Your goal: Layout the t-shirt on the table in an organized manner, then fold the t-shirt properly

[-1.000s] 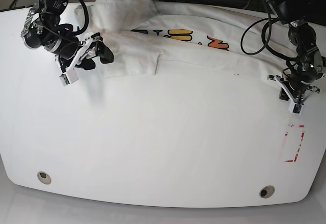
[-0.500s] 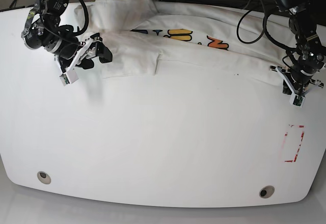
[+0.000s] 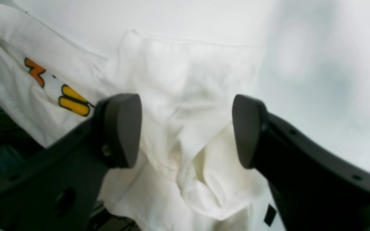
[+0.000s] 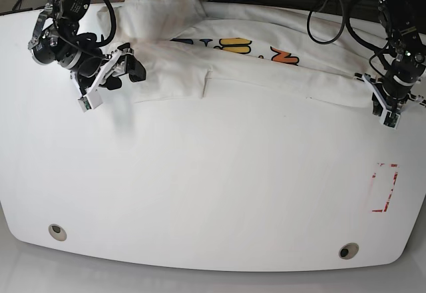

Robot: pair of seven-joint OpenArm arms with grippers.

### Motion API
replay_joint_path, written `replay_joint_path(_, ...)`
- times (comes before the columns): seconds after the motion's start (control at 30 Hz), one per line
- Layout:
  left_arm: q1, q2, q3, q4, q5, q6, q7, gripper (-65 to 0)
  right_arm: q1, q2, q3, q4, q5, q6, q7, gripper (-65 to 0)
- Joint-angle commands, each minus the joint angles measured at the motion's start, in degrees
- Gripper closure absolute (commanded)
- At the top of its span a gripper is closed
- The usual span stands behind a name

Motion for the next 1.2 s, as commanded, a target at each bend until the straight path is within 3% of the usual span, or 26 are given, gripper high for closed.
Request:
replay_joint_path(0.0,0.2,-1.0,-1.6,1.4,-0.2,0.2,-0.9,-2.7,0.5,0.7,0.2,0.9,1.2,0.1,0.9,-42.5)
replay_joint_path(0.13,1.4,-1.0,-3.7,1.5,-0.2,-2.2,-0.9,-2.7,0.5,0.7,0.2,0.9,1.2,0.1,0.9,-42.5)
replay_joint_path(0.43,3.6,-1.2,-7.7,1.5,0.0,-2.2,-0.8,-2.7,0.5,0.6,0.2,0.9,1.2,0.1,0.9,-42.5)
replay_joint_path(1.0,9.5,-1.4,-8.2,1.2,0.1,-2.2,-0.8,-3.5,0.5,0.3,0.1,0.9,1.2,0.1,0.9,-42.5)
replay_joint_path(1.17,11.4,-1.4,-8.2,1.2,0.2,-2.2,-0.8,-14.8,0.5,0.3,0.1,0.9,1.2,0.1,0.9,-42.5)
